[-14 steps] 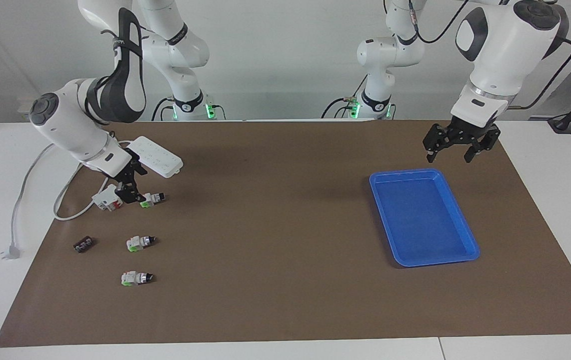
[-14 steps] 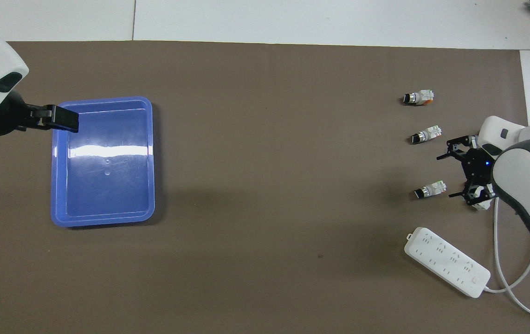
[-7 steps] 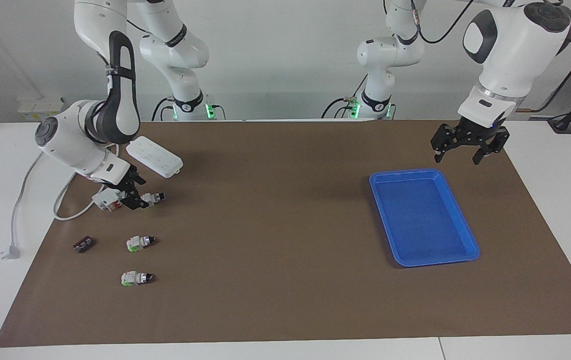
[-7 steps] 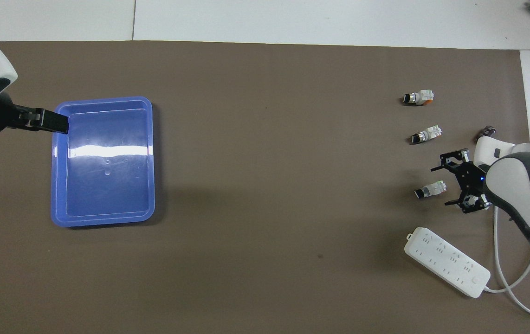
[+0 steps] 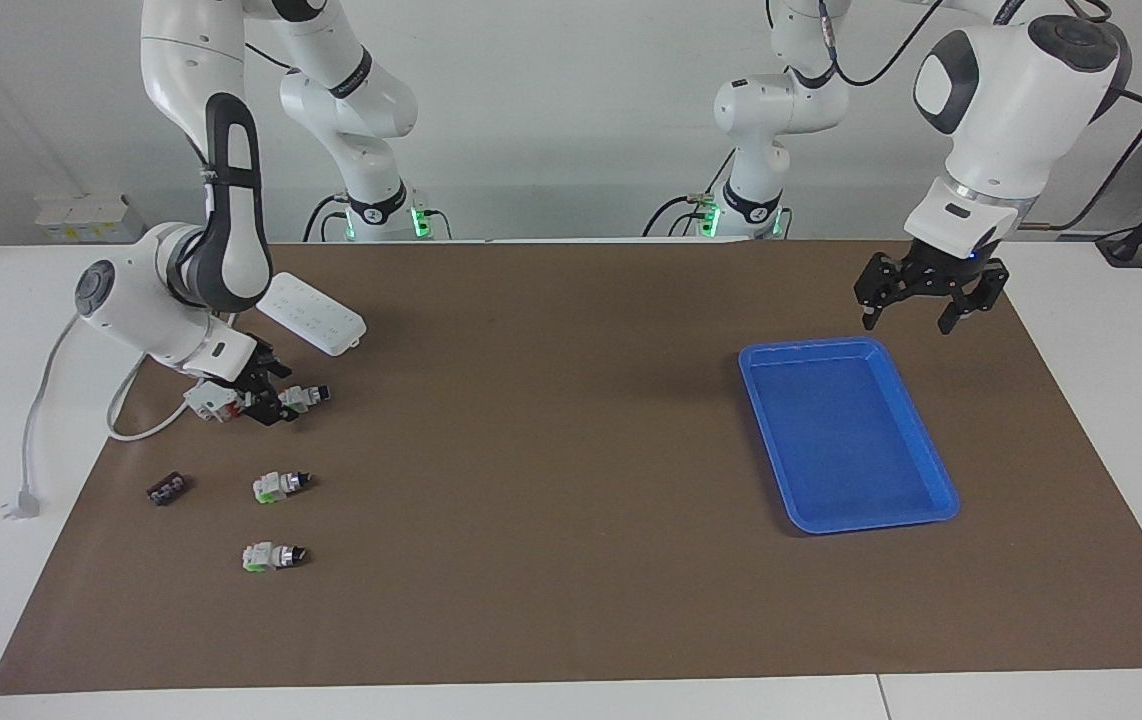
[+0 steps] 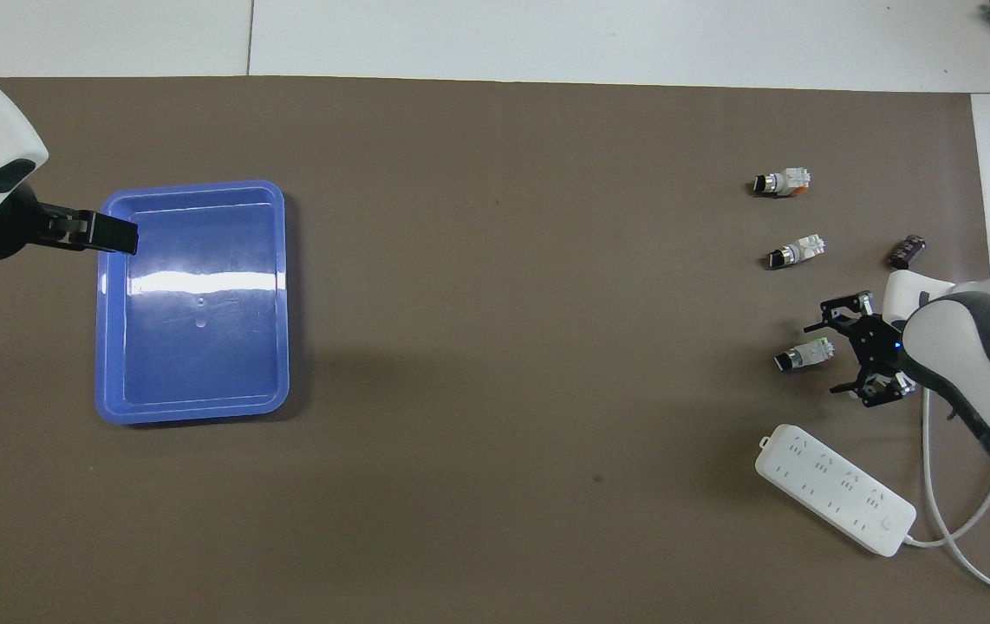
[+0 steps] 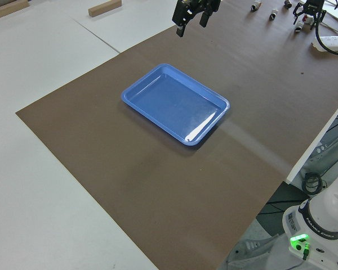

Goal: Turn and place switch with both arms
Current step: 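Lift the switch with the right gripper while the left gripper reaches toward it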

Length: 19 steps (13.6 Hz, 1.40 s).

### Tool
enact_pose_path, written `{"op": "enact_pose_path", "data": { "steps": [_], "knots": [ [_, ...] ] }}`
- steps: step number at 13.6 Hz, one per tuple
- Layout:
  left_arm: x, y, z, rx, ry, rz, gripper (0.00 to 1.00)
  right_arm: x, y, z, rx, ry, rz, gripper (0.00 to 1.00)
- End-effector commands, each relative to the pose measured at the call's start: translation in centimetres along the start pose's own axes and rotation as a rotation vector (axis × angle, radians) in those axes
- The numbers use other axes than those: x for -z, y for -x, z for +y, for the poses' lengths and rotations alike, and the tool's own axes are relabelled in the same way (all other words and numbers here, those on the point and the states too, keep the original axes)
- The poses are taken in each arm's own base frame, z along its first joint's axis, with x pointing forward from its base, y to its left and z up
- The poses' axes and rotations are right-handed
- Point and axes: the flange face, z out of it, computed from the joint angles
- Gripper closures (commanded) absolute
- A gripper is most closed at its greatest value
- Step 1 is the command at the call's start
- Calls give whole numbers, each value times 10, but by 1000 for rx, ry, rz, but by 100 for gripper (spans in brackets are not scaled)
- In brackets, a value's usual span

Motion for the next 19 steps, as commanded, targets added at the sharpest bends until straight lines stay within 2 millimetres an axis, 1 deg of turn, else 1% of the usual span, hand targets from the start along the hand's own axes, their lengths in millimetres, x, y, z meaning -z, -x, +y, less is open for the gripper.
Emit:
{"op": "enact_pose_path", "data": {
  "steps": [1, 2, 3, 4, 5, 7, 9, 11, 12, 13, 15, 16, 17, 19],
  "knots": [
    [-1, 14, -2, -8, -16, 3, 0, -4, -2, -2, 7, 23, 16, 23],
    [-5, 16, -1, -9, -13, -7, 0, -4, -2, -2, 1, 33, 14, 33],
    [-9, 20, 1, -10, -5, -17, 0, -6, -3, -4, -4, 32, 19, 56],
    [-10, 22, 4, -7, 11, -18, 0, -7, -3, -4, -10, 36, 25, 88],
    [-13, 23, 7, 5, 53, -19, 0, -7, -4, -4, -19, 43, 37, 100],
    [-16, 25, 18, 24, 125, -21, 0, -7, -7, -3, -45, 64, 72, 100],
    [-20, 26, 29, 45, 210, -28, 0, -5, -14, 0, -65, 72, 131, 100],
    [-26, 27, 42, 68, 307, -39, 0, -5, -27, 3, -97, 85, 205, 100],
    [-29, 28, 56, 62, 347, -46, 1, 0, -37, 5, -118, 93, 242, 100],
    [-33, 28, 64, 69, 390, -54, 1, 4, -53, 10, -126, 81, 262, 100],
    [-39, 25, 88, 91, 502, -64, 2, 11, -81, 19, -113, 69, 280, 100],
    [-41, 24, 100, 119, 544, -64, 3, 14, -99, 24, -123, 69, 314, 100],
    [-48, 22, 120, 149, 584, -62, 4, 19, -115, 30, -130, 83, 335, 100],
    [-56, 22, 160, 219, 631, -39, 6, 28, -159, 44, -154, 93, 363, 100]
  ]
}}
